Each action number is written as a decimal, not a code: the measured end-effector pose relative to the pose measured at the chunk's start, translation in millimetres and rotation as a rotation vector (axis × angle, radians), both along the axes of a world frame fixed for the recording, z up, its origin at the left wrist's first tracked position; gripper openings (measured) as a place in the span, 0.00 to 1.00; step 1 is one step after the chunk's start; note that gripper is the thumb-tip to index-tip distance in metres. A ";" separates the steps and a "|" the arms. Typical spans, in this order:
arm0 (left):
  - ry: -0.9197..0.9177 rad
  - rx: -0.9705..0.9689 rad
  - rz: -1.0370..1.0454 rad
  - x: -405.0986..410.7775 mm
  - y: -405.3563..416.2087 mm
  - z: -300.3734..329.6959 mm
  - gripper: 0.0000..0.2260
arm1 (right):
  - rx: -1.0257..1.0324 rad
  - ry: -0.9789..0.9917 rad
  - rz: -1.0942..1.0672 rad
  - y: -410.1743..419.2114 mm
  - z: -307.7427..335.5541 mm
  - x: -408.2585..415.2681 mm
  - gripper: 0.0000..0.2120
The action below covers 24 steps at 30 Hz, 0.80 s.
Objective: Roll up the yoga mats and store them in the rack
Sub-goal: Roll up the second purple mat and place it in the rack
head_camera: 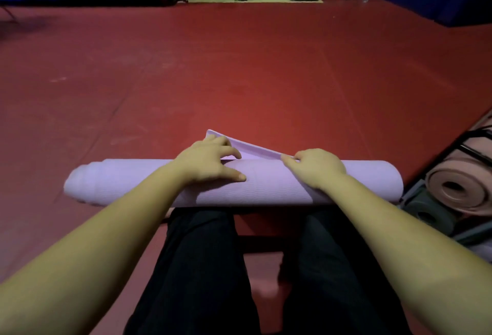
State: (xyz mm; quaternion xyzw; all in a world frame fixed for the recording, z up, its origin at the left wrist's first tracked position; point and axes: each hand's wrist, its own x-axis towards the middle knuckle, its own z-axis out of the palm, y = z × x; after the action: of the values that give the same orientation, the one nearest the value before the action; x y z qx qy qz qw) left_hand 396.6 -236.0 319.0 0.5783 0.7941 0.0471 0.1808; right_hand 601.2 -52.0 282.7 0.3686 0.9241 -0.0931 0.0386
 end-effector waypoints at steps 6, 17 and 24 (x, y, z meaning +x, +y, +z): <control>0.585 0.178 -0.077 36.3 -34.4 -46.2 0.47 | -0.101 -0.080 -0.005 9.0 5.0 -13.9 0.35; 0.475 -0.002 -0.077 37.5 -32.5 0.1 0.48 | -0.242 -0.196 -0.015 1.0 47.7 -16.7 0.31; 0.283 -0.058 -0.126 41.5 -37.4 13.2 0.42 | -0.447 -0.333 0.017 -1.6 46.5 -6.3 0.25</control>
State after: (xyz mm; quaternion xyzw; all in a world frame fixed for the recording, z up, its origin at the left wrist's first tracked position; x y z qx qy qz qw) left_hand 438.1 -273.4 332.2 0.6224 0.7749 -0.0693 0.0861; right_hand 595.0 -53.5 329.2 0.3531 0.8646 -0.2326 0.2713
